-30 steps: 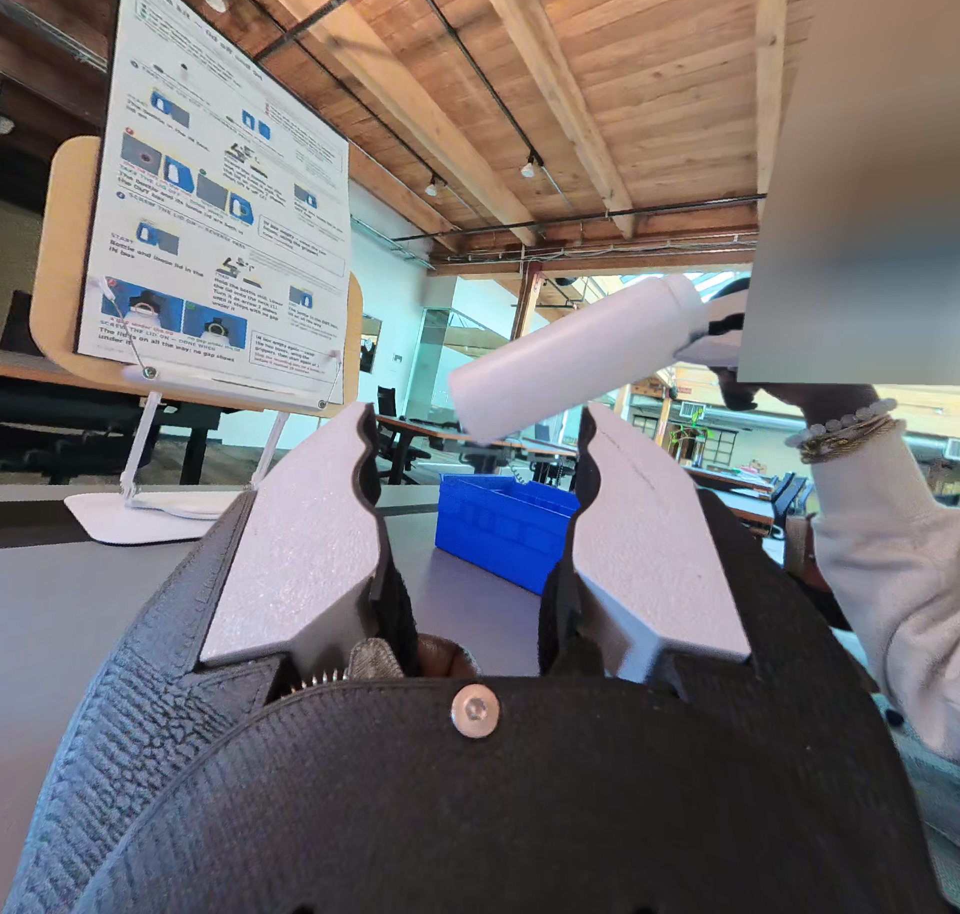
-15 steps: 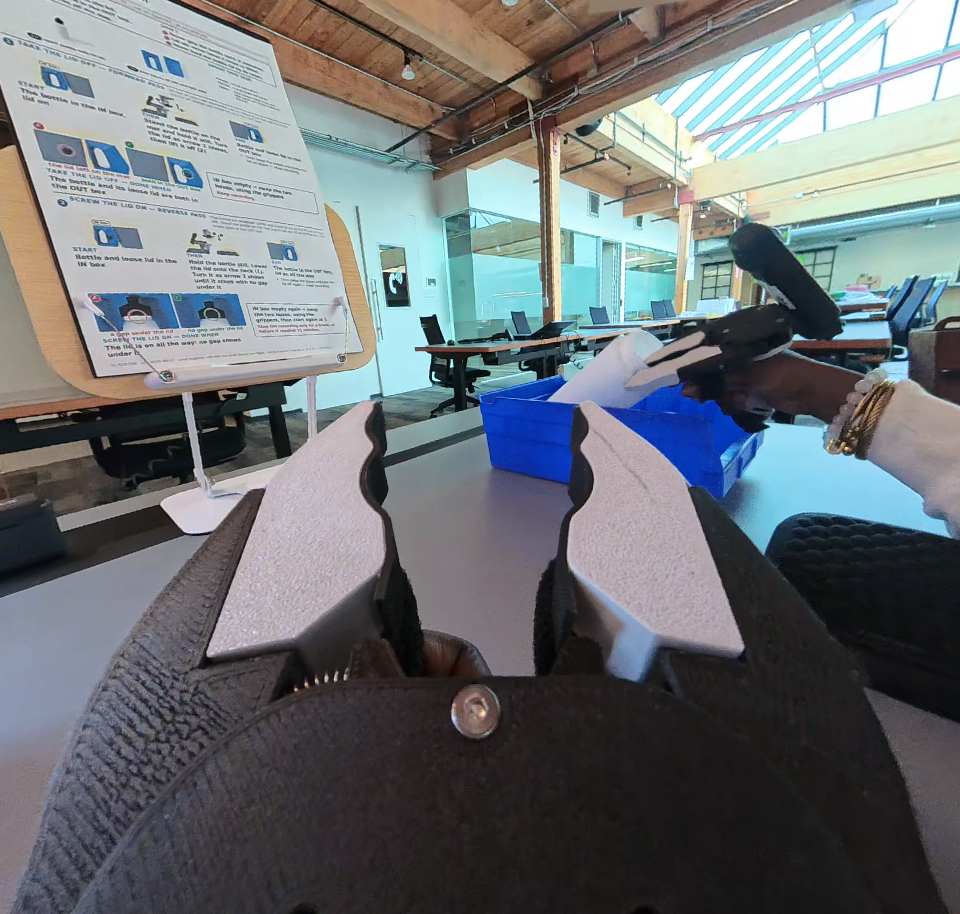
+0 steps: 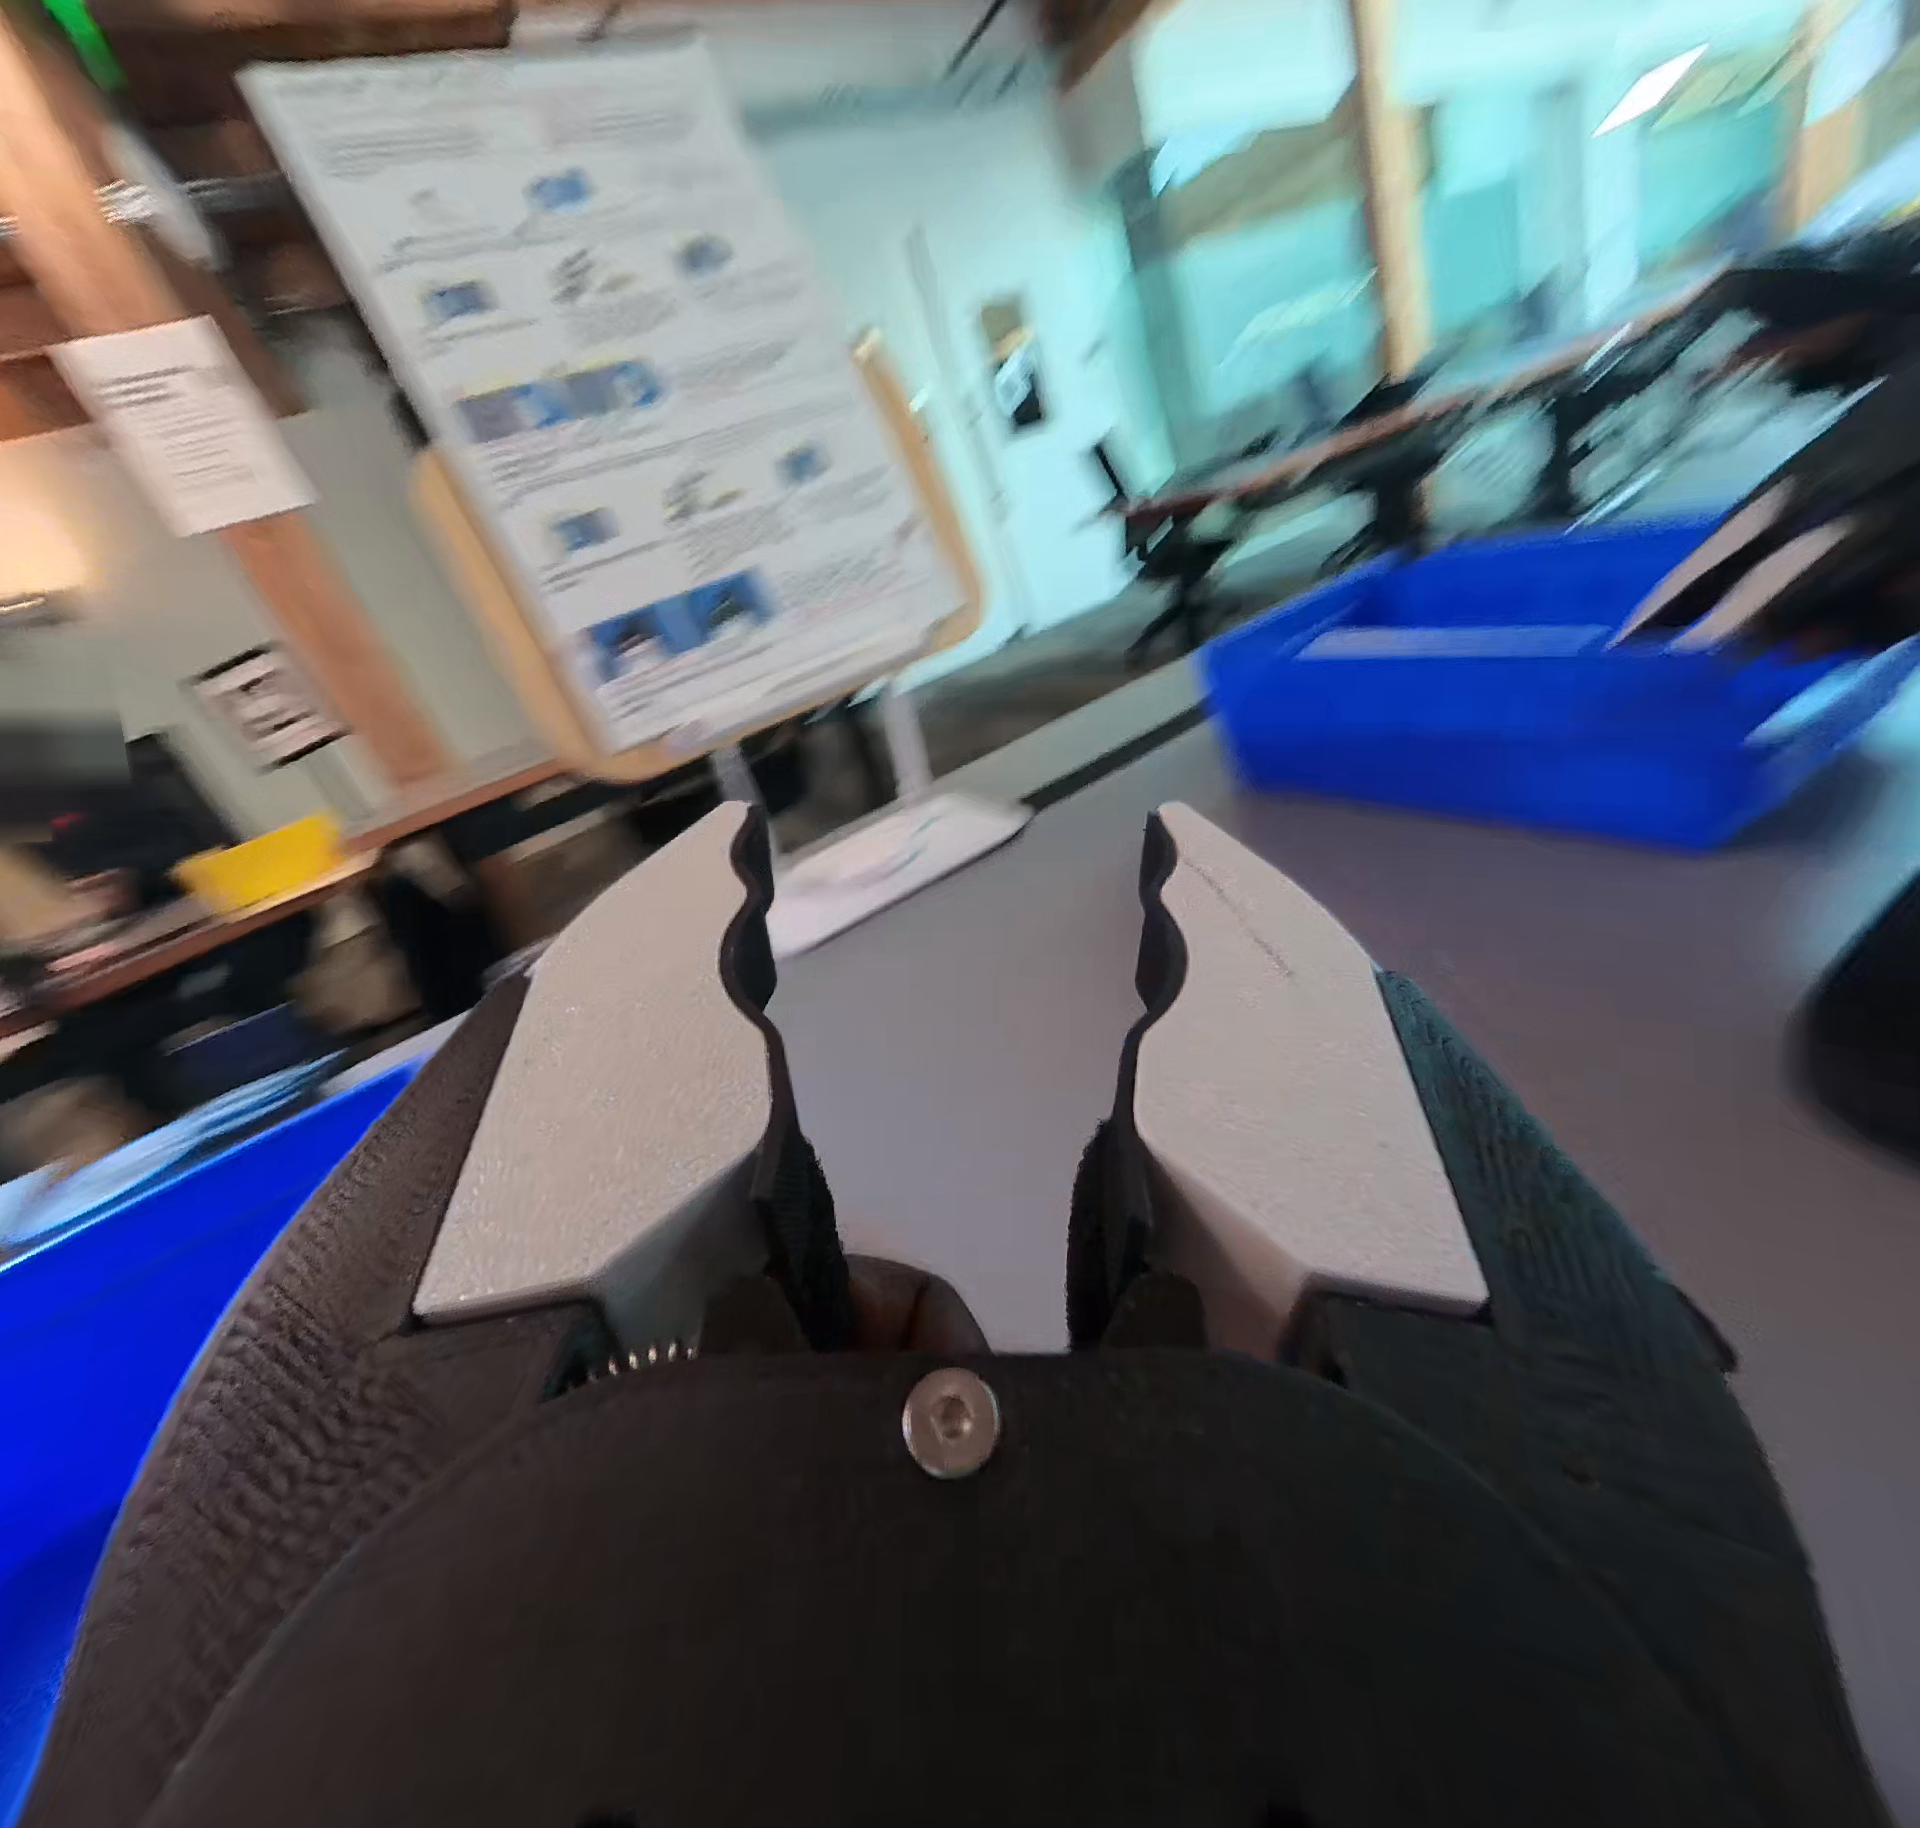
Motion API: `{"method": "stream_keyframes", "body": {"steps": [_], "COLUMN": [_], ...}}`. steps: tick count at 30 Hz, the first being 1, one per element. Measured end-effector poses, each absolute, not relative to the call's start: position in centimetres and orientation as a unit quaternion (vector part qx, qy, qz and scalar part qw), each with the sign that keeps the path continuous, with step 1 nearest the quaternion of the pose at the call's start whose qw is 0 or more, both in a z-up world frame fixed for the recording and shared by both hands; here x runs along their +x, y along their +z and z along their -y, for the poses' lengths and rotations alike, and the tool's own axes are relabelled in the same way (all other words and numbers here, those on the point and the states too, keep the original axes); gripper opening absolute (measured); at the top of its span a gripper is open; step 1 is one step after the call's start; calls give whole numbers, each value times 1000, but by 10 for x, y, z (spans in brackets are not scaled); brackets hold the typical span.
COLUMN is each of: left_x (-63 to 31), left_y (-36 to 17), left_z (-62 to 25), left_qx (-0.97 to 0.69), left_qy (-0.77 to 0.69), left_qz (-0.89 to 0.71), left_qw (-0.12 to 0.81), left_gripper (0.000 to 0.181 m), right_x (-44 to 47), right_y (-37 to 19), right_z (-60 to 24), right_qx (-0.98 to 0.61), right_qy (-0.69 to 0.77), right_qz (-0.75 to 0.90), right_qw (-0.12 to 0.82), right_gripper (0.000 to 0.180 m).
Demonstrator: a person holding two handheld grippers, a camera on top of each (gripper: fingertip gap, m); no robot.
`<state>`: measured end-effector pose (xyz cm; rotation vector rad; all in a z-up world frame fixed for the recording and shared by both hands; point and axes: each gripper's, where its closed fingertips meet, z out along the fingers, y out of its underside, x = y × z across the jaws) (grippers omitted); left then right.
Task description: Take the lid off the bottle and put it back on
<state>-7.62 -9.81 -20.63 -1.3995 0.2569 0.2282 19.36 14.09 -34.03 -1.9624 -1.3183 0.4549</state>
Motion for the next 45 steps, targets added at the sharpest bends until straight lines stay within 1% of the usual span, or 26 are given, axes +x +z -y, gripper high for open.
{"method": "stream_keyframes", "body": {"steps": [1,5,8,10,11,14,17,20,22,24,25,27,28,29,30,32,38,45], "left_x": [-87,-139,-173,-189,-194,-204,-213,-210,-210,-215,-217,-218,-216,-213,-211,-208,-179,-129], "left_y": [-208,-221,-234,-252,-263,-293,-319,-331,-335,-335,-334,-332,-331,-331,-331,-331,-332,-333], "left_z": [105,140,163,167,167,164,162,156,152,152,151,148,146,144,142,138,110,48], "left_qx": [-655,-698,-718,-748,-767,-801,-825,-830,-828,-823,-821,-815,-815,-817,-818,-818,-830,-834], "left_qy": [131,238,293,293,280,240,223,205,204,226,234,240,238,237,245,262,226,176], "left_qz": [-111,-52,-6,16,28,72,99,102,105,101,101,102,96,87,78,56,-15,-60], "left_qw": [736,673,631,595,577,543,509,509,512,510,511,517,519,519,515,509,510,519], "left_gripper": [68,69,73,77,80,81,75,60,53,39,31,15,12,13,13,14,16,17], "right_x": [196,205,211,212,212,215,199,180,173,170,170,172,171,169,168,171,160,133], "right_y": [-339,-325,-305,-290,-286,-288,-287,-293,-304,-316,-322,-329,-332,-336,-340,-337,-338,-338], "right_z": [-140,-130,-125,-119,-115,-106,-94,-81,-77,-82,-89,-105,-110,-113,-115,-122,-115,-100], "right_qx": [-764,-767,-764,-750,-741,-741,-702,-691,-695,-708,-717,-729,-731,-733,-736,-728,-730,-714], "right_qy": [172,163,173,191,203,206,233,262,247,201,164,88,62,42,27,-14,7,19], "right_qz": [507,493,448,418,409,393,435,467,481,488,487,475,471,468,463,452,460,483], "right_qw": [360,377,431,477,493,503,514,486,474,470,472,484,489,491,492,515,506,505], "right_gripper": [49,64,77,79,85,91,100,110,111,106,99,74,57,41,29,12,13,14]}}
